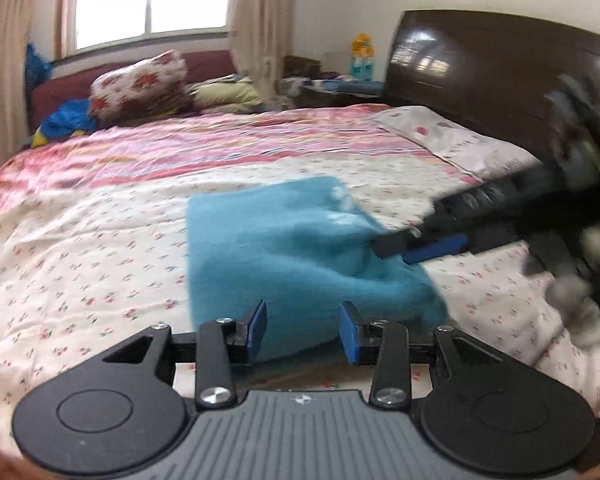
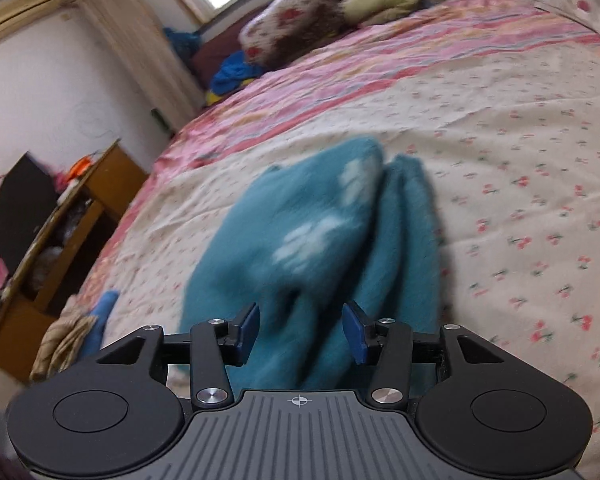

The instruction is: Fold small clothes

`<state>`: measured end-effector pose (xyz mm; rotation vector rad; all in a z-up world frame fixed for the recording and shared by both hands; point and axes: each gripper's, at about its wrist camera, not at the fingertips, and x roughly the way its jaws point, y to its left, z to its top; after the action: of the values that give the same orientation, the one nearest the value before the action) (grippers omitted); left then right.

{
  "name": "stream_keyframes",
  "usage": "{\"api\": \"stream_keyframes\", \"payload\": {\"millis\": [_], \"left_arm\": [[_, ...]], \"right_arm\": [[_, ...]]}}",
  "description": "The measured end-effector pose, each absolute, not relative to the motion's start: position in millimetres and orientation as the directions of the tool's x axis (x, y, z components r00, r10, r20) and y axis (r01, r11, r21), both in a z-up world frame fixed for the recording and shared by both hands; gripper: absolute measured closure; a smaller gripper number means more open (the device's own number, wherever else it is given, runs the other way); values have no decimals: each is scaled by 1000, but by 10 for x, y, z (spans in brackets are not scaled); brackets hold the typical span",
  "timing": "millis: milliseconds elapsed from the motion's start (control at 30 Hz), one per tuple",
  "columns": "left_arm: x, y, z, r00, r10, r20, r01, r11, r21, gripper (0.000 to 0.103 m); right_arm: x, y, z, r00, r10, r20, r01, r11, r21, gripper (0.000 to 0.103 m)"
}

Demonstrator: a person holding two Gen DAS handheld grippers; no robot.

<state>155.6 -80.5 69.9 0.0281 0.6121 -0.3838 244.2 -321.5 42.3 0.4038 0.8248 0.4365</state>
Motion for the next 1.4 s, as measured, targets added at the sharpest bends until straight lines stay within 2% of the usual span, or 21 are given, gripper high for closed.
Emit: {"api": "stream_keyframes", "payload": {"millis": [67,100,133,167,233,300,400,533,567,633,700,767,833,967,1033,1100,1167,1300,1400], "left_arm": [[1642,-780,716,753,-348,-558,349,931,-108,59],[1673,-787,727,762,-341,-550,346,933,-99,59],[1706,-806,732,771,-334,-542,346,935,-85,59],[1755,-834,738,779,-327,-535,344,936,-70,59],[1861,-880,700,784,-322,-531,339,938,-68,58],[1997,-932,613,781,-307,-543,327,943,-63,57],[2231,-1028,409,753,-272,-599,314,949,-36,58],[2208,-1111,298,767,-224,-601,319,946,54,57],[2209,-1130,296,768,-224,-600,320,946,57,57],[2198,-1111,299,769,-225,-599,317,947,52,57],[2211,-1092,304,767,-231,-599,314,949,36,57],[2206,-1081,308,766,-234,-598,313,949,28,57],[2198,-1070,314,764,-240,-599,317,948,23,57],[2198,-1055,310,761,-244,-601,318,948,18,56],[2210,-1049,325,758,-248,-603,318,948,10,56],[2220,-1037,354,757,-251,-603,321,947,8,56],[2222,-1014,416,755,-265,-600,323,946,-11,57],[2160,-994,638,796,-297,-528,341,940,-15,55],[2216,-1032,672,801,-307,-514,343,939,-26,55]], "right_arm": [[2456,-3063,375,573,504,-646,-240,857,457,59],[2470,-3000,331,559,492,-668,-242,867,436,64],[2472,-2951,283,547,480,-686,-239,875,421,75],[2458,-2939,250,538,471,-699,-238,880,410,92],[2337,-3017,225,557,450,-699,-243,892,381,94],[2225,-3151,165,576,405,-710,-204,912,355,95],[2212,-3345,-6,573,397,-717,-116,905,409,95],[2169,-3342,75,582,430,-690,-141,889,436,93],[2171,-3352,132,584,433,-686,-139,887,441,85],[2184,-3386,257,610,447,-654,-141,874,466,84],[2235,-3416,350,637,459,-619,-136,858,495,77],[2369,-3406,375,656,443,-611,-119,860,496,61],[2551,-3364,324,649,425,-631,-87,865,494,59],[2815,-3269,158,617,480,-624,-68,822,566,54],[2914,-3185,60,609,458,-648,-40,833,552,55],[2942,-3171,22,601,467,-649,-31,824,565,68],[2907,-3200,112,610,468,-640,-49,828,559,77],[2802,-3357,484,666,441,-602,-120,859,498,79],[2841,-3473,521,686,383,-618,-90,888,451,79]]}}
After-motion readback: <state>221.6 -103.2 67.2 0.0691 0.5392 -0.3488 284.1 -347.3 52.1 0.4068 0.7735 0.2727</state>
